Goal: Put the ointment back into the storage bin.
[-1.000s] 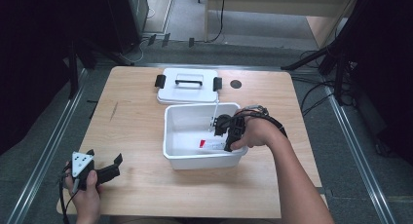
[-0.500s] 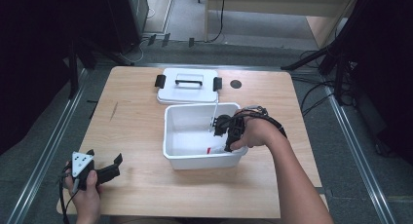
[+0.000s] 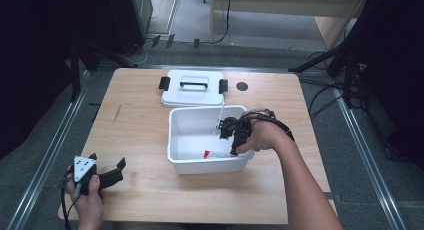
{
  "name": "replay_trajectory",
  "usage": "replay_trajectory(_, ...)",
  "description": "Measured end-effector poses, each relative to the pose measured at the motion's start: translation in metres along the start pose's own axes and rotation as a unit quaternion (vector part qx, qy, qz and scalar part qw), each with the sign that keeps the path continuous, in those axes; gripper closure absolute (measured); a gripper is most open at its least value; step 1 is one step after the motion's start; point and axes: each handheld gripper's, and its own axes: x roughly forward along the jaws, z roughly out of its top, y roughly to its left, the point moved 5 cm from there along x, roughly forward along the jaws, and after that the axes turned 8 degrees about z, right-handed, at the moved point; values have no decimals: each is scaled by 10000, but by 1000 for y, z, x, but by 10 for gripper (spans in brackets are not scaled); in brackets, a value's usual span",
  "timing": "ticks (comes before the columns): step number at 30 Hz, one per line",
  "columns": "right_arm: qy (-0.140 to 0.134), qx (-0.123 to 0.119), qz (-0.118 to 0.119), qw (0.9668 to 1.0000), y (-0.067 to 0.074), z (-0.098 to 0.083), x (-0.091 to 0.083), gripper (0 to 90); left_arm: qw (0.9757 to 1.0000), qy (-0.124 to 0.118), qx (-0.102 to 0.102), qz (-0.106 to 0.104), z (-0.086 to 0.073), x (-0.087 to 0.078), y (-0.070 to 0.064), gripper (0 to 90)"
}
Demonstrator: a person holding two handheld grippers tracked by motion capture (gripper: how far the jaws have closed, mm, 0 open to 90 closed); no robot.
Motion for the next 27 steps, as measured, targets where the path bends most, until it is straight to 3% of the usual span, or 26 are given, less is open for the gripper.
replay_trajectory(10,-113,-29,-9,9999,0,0,-4,745,10000,-1,2,3,0,0,0,1)
replay_trajectory(15,-237,135,25,9996,1,-2,-10,810,10000,-2,7,5,0,0,0,1)
replay_trajectory(27,-752,254,-74,9968,5,-12,-43,822,10000,0,20,14,0,0,0,1)
